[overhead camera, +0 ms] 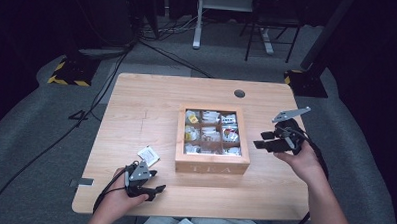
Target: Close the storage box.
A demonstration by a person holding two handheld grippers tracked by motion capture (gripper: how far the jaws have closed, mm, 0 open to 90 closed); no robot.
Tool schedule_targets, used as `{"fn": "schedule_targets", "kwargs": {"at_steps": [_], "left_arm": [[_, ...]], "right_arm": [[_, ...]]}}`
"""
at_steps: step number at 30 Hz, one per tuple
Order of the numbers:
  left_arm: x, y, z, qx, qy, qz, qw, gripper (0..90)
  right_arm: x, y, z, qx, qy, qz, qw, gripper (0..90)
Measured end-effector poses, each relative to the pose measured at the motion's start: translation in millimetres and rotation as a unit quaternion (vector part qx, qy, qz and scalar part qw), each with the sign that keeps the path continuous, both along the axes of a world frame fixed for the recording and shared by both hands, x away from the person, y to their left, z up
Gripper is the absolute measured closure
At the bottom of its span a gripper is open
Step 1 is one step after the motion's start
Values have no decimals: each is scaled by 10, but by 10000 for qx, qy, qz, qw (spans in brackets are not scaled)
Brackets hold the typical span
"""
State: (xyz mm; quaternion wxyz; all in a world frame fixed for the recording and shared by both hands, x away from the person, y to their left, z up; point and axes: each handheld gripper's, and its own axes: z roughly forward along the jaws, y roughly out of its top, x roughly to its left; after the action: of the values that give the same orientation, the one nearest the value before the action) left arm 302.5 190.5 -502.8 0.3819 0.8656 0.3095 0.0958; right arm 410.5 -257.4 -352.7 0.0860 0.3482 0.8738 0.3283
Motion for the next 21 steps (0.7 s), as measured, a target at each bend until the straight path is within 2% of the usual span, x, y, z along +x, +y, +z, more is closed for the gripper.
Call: {"fn": "schedule_targets", "kwargs": {"at_steps": [7,13,18,21], "left_arm": [[8,4,1,-15,18,-9,10000,378],[12,5,1,-16,16,-8,10000,377],[15,4,1,-13,14,-4,10000,376],[21,2,2,6,4,-16,10000,375]], "right_arm": [[106,-237,-49,225,-347,-410,9983,472],[216,-441,-161,398,-561,-781,9946,468],[305,-589,-312,296,-855,-983,9910,464],[372,-694,-431,342,-829,-1155,9892,468]]}}
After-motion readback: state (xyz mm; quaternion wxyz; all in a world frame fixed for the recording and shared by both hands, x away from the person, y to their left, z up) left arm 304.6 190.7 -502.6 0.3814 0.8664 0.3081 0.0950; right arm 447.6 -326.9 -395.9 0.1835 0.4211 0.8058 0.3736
